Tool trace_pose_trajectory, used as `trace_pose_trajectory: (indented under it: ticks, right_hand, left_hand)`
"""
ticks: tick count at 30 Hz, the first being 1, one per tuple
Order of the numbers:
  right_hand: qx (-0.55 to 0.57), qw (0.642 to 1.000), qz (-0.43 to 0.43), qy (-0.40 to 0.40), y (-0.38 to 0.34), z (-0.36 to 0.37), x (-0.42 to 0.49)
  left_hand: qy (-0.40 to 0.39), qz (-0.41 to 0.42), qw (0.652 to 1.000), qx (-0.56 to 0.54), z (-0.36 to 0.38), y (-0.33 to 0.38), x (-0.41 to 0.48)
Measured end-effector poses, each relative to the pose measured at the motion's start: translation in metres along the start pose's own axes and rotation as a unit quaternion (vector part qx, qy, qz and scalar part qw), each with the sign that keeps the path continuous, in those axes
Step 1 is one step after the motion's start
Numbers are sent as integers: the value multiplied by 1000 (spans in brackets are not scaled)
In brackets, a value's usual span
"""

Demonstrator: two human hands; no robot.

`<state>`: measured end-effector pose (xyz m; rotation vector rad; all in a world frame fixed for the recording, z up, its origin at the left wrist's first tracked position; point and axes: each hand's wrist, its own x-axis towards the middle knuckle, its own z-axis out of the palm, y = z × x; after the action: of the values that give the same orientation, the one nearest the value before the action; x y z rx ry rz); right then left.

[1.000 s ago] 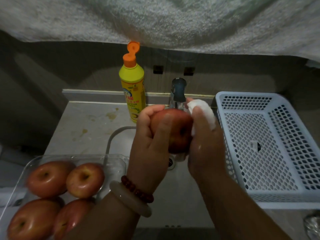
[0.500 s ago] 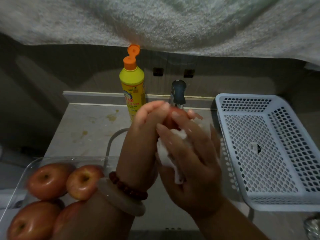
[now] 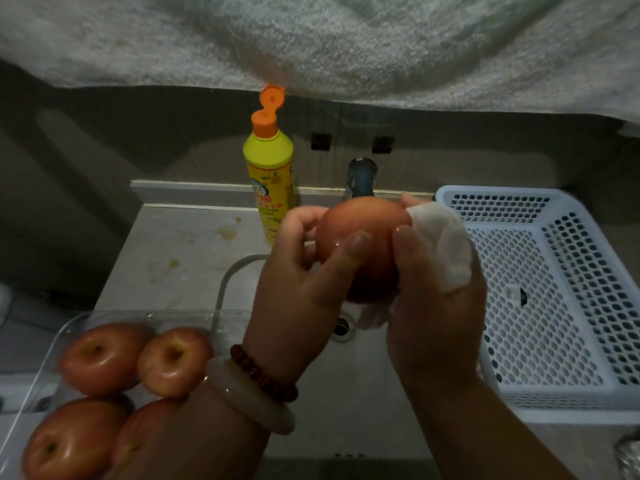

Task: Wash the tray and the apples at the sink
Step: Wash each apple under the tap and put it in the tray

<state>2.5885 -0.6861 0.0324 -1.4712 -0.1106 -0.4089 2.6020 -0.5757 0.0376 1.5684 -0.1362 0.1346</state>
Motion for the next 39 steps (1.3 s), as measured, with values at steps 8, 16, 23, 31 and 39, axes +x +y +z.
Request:
trace_pose_trajectory:
  ticks: [8, 16, 23, 31, 39]
  right_hand:
    - [-60, 998, -37, 4, 3, 7, 0]
    - [231, 942, 243, -2, -6, -1, 18]
    - [-294, 921, -252, -33, 6, 6, -5]
    - [-23, 998, 9, -57, -4, 8, 2]
    - [-126, 990, -58, 3, 0, 15, -11]
  left_hand:
    - [12, 66, 998, -6, -4, -1, 1]
    - [-2, 217, 964, 152, -9, -7, 0]
    - [1, -68, 980, -187, 1, -4, -5]
    - [-2, 43, 999, 19, -21, -7, -2]
    - [114, -97, 985, -85, -6, 2, 2]
